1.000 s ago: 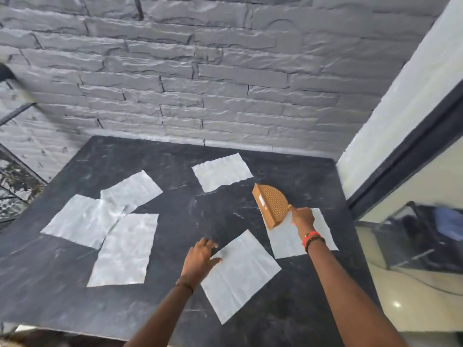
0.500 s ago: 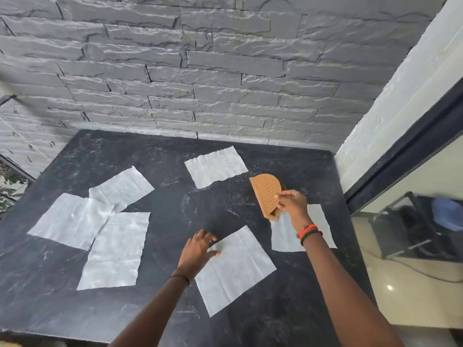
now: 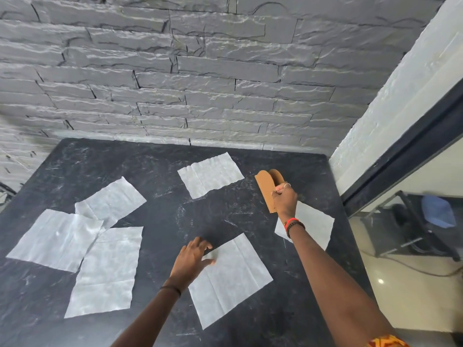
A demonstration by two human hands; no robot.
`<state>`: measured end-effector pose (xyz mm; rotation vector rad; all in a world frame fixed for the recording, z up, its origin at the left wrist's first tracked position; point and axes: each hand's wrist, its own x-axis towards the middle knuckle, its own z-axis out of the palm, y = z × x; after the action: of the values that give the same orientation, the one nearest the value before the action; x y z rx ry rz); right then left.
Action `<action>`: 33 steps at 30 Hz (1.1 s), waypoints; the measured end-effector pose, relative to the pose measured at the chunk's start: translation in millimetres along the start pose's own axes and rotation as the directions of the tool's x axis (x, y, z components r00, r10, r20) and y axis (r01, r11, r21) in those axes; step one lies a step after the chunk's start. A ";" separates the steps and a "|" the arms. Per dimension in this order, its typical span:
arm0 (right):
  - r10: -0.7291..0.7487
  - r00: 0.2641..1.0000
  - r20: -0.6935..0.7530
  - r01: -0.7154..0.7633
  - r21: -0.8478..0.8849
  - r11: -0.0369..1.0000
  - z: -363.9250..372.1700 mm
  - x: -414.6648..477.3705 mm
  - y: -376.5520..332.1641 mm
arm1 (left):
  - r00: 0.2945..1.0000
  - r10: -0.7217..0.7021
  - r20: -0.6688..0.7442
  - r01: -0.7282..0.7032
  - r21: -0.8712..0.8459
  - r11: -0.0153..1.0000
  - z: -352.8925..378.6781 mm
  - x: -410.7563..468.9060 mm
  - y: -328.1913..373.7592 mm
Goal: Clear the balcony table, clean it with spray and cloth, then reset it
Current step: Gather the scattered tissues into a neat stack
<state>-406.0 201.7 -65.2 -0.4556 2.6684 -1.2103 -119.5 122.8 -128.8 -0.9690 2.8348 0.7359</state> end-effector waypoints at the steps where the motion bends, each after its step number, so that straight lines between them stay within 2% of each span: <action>1: 0.002 1.000 0.007 -0.002 0.007 1.000 1.1 -1.3 1.3 | 1.000 0.004 0.002 -0.004 0.001 1.000 -0.7 0.8 -1.5; 5: 0.022 0.999 0.027 -0.025 0.108 0.994 -0.8 -5.0 5.1 | 1.000 0.027 0.012 -0.027 -0.008 1.000 -5.9 5.1 -3.2; 10: 0.157 0.978 -0.137 -0.124 0.221 0.967 -22.8 -10.4 30.6 | 0.996 0.069 -0.048 -0.072 -0.065 0.995 -13.9 18.1 16.7; 13: 0.261 0.951 -0.166 -0.237 0.153 0.959 -44.4 -12.5 61.1 | 0.992 0.121 -0.026 -0.123 -0.140 0.982 -13.4 30.8 46.3; 17: 0.354 0.919 -0.172 -0.373 -0.095 0.923 -71.7 -22.9 99.2 | 0.973 0.229 0.013 -0.222 -0.196 0.955 1.3 48.7 95.7; 20: 0.455 0.872 -0.182 -0.485 -0.185 0.855 -82.3 -35.9 114.0 | 0.956 0.293 -0.013 -0.293 -0.108 0.950 16.9 63.3 129.1; 26: 0.491 0.859 -0.145 -0.511 -0.194 0.837 -82.6 -40.3 130.6 | 0.961 0.268 -0.069 -0.261 0.105 0.960 24.8 93.2 169.9; 30: 0.460 0.881 -0.114 -0.474 -0.248 0.845 -84.4 -34.4 135.2 | 0.979 0.204 0.018 -0.204 0.174 0.963 23.6 113.3 182.7; 33: 0.414 0.905 -0.101 -0.426 -0.191 0.884 -85.7 -30.6 130.9 | 0.984 0.169 0.064 -0.179 0.220 0.959 24.3 123.7 186.2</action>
<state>-428.0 353.9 -107.1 0.1394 2.7517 -0.8299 -330.9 192.5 -97.0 -0.6685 2.9093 0.4269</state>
